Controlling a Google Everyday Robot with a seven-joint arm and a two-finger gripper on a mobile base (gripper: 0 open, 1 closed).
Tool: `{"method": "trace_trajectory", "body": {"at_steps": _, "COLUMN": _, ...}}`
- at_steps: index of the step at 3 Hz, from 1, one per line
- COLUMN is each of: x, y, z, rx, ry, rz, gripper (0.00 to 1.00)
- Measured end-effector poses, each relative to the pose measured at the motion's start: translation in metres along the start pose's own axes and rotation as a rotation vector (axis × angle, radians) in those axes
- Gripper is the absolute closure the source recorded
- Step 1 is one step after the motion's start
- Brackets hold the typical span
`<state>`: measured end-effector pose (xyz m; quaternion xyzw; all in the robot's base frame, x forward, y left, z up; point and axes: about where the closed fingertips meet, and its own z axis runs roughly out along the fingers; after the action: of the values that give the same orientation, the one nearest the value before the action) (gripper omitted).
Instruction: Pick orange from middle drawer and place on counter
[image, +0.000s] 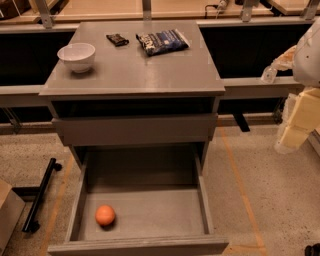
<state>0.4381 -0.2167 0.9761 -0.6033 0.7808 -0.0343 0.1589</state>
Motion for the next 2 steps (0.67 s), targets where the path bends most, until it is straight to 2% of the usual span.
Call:
{"method": "trace_trajectory", "body": {"at_steps": 1, "x": 0.000, "y": 0.000, "z": 0.000, "rx": 0.000, "ry": 0.000, "rz": 0.000, "gripper": 0.00}}
{"method": "trace_trajectory", "body": {"at_steps": 2, "x": -0.004, "y": 0.002, "z": 0.014, "rx": 0.005, "ry": -0.037, "rz": -0.023, "gripper": 0.00}}
